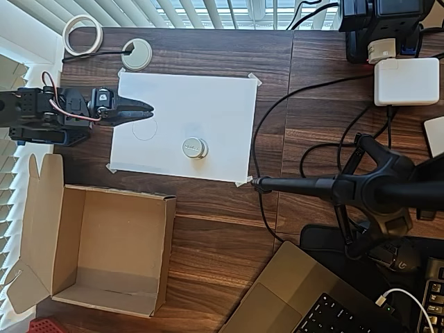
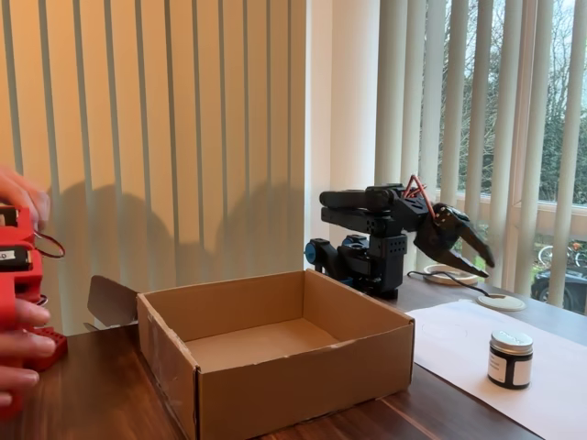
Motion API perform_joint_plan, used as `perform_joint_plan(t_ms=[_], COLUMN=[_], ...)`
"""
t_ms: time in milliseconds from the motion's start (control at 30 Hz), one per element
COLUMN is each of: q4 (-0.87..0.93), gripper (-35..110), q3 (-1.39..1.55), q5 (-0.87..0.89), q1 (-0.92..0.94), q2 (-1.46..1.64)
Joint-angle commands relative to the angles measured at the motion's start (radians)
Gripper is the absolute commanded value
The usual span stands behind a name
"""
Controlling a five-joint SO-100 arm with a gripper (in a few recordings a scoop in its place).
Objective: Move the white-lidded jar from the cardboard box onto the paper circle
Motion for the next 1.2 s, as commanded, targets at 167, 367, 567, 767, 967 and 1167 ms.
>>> perform_joint_plan(t_ms=[167, 367, 567, 767, 967, 1167], q4=[0.268, 0.359, 0.405, 0.48, 0.499, 0.499], gripper=[0, 0, 0, 0, 0, 0], q3=[-0.021, -0.002, 0.02, 0.003, -0.002, -0.002], q5=[0.106, 0.149, 0.152, 0.133, 0.132, 0.14], q1=[-0.018, -0.015, 0.003, -0.003, -0.005, 0.005], q2=[0.123, 0.166, 0.198, 0.212, 0.212, 0.212])
